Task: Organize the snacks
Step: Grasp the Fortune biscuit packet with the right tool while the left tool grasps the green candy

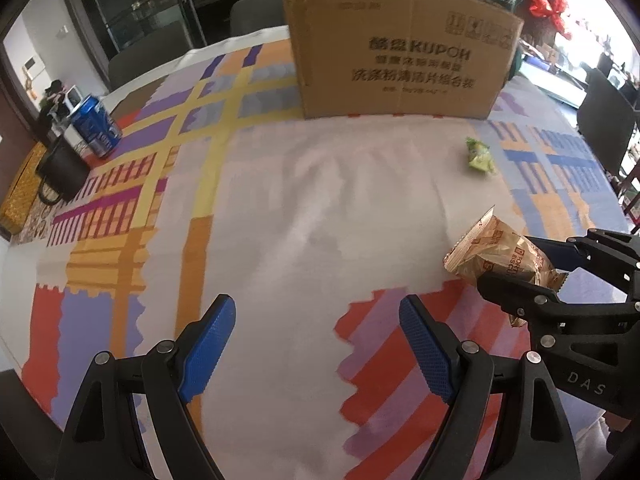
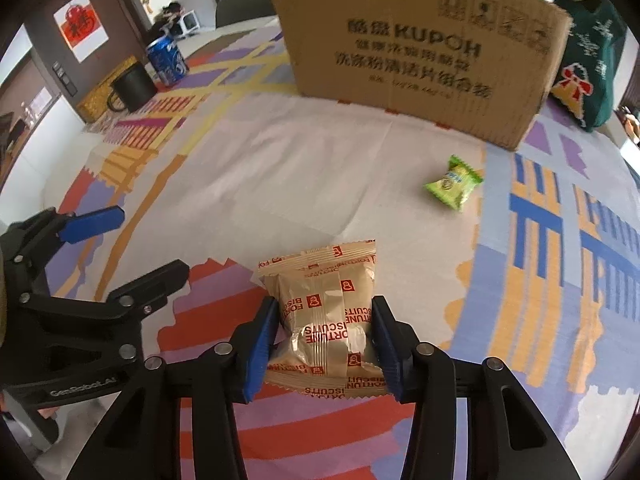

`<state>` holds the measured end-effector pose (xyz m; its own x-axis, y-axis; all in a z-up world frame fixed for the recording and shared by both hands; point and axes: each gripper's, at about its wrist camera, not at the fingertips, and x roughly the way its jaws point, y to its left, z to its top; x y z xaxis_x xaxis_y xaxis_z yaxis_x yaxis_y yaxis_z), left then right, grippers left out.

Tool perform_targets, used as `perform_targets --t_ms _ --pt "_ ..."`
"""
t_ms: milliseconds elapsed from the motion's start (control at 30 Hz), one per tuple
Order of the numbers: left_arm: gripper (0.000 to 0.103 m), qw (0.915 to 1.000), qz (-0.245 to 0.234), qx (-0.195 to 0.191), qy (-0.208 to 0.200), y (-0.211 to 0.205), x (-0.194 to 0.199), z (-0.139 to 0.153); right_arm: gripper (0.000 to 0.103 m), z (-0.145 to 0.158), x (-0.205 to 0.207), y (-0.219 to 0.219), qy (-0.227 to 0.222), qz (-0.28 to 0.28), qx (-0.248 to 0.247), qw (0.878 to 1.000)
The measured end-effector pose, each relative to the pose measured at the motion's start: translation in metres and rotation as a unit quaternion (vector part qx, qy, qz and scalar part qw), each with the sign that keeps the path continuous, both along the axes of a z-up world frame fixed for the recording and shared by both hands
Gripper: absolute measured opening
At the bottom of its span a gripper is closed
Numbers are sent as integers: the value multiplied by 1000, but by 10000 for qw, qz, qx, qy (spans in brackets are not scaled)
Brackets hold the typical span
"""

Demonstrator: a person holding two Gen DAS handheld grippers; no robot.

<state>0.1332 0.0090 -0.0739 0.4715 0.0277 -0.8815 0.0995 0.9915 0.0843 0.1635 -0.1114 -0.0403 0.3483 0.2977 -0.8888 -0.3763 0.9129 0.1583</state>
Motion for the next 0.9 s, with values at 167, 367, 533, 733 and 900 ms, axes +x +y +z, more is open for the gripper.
perform_targets --t_ms 167,367,533,733,900 --pt "84 9994 -301 -28 -182 -20 8 11 47 11 -2 -22 -166 -345 68 9992" --pt "84 9965 -693 -202 -419 -47 27 22 47 22 0 -56 -348 -871 109 9955" --pt "84 9932 -1023 -318 -461 -71 50 23 47 26 4 -78 -546 -1312 45 9898" --pt "79 9889 -1359 -403 -443 -99 74 15 47 25 13 -101 -691 -1789 -87 9814" --pt "72 9864 -1507 -528 -386 -117 93 6 48 24 20 -121 -845 -2113 -188 9736"
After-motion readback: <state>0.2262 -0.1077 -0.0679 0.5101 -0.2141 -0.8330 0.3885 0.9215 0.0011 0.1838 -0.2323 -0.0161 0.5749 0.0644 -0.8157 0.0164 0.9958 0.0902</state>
